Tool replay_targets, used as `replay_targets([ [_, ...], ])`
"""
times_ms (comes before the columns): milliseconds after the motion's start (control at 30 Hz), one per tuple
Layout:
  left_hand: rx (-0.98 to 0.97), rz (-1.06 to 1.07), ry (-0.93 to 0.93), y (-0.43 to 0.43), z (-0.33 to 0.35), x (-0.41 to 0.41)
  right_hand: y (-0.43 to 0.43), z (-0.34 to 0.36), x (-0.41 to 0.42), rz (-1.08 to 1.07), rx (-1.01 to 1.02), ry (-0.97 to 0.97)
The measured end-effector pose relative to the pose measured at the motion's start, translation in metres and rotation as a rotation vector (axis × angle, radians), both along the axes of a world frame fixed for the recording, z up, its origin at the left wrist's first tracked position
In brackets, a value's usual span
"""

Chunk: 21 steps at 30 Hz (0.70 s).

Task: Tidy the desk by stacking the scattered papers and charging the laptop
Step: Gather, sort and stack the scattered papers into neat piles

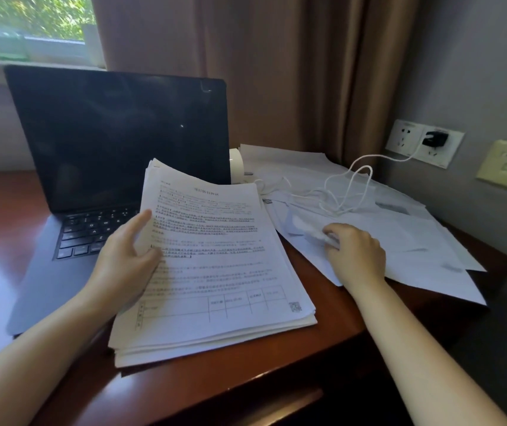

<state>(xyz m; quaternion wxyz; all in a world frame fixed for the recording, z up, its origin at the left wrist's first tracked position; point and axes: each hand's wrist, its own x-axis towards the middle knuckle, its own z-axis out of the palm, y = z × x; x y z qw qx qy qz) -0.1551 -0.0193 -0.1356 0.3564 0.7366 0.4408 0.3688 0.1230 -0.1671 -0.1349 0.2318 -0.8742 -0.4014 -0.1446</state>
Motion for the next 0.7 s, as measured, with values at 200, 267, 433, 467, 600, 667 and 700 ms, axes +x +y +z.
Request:
replay_targets([
  [200,0.034,-0.021,0.042,-0.003,0.004,-0.001,-0.015,-0.001,-0.019,0.019,-0.052,-0.246],
  [267,0.034,-0.027,0.040,-0.002,0.005,-0.002,-0.029,0.000,-0.035,0.054,-0.072,-0.325],
  [433,0.052,-0.028,0.059,-0.001,0.005,-0.002,-0.053,0.036,-0.054,0.071,-0.021,-0.323],
  [467,0.052,-0.030,0.064,-0.002,0.006,-0.002,-0.053,0.044,-0.052,0.076,0.002,-0.317],
  [600,0.056,-0.037,0.061,-0.005,0.007,-0.003,-0.047,0.055,-0.033,0.101,-0.030,-0.042],
  [667,0.050,-0.033,0.054,-0.005,0.008,-0.004,-0.049,0.048,-0.024,0.182,-0.139,0.201],
  [700,0.046,-0.032,0.052,-0.005,0.009,-0.005,-0.051,0.045,-0.022,0.206,-0.196,0.279],
])
